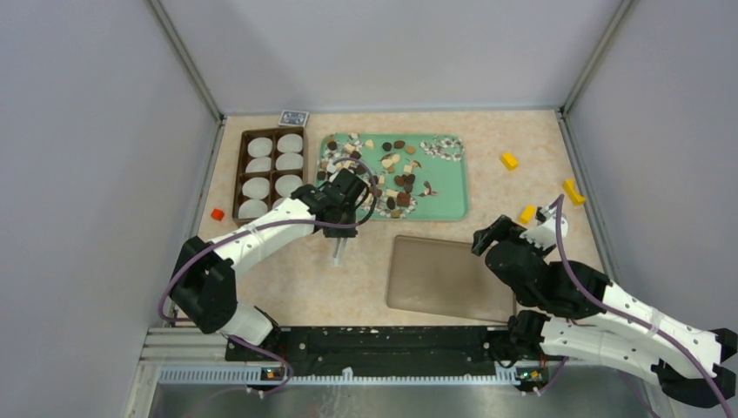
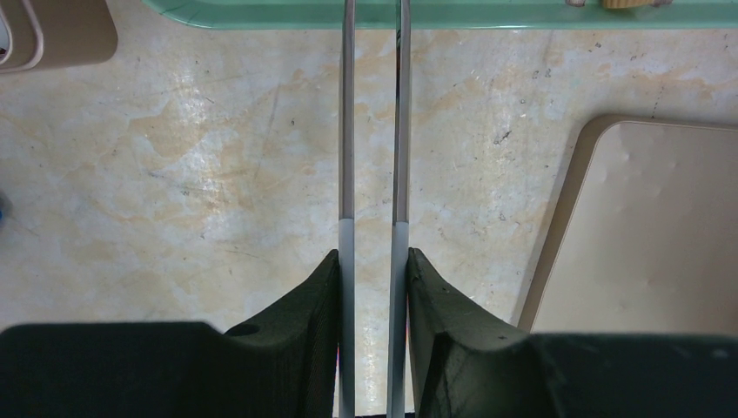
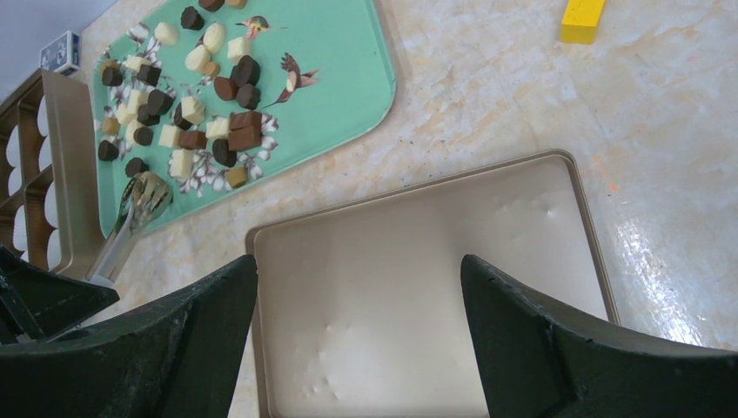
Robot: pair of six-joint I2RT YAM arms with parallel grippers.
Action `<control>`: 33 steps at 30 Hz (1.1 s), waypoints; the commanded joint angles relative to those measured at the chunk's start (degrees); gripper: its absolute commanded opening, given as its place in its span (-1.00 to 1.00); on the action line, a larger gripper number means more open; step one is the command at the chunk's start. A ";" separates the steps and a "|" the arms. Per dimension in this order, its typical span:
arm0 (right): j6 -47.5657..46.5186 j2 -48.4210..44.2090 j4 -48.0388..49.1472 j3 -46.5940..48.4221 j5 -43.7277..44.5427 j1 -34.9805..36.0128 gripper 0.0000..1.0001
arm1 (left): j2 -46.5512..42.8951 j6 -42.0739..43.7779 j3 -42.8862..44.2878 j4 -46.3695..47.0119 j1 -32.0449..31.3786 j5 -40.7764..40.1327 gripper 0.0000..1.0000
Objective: Pack the chocolate
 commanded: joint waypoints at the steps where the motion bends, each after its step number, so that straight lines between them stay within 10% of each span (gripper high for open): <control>1: 0.31 0.11 1.35 -0.33 0.29 -0.37 0.69 | -1.67 -0.04 1.29 0.81 0.04 -0.42 -0.46; 17: -1.79 1.19 1.19 2.38 3.22 -0.36 0.69 | -2.11 2.83 7.20 -0.77 0.06 -1.40 -0.57; 33: -24.22 11.90 12.21 13.67 8.63 -2.18 0.70 | 0.34 8.23 19.46 -6.30 6.66 -1.45 -0.54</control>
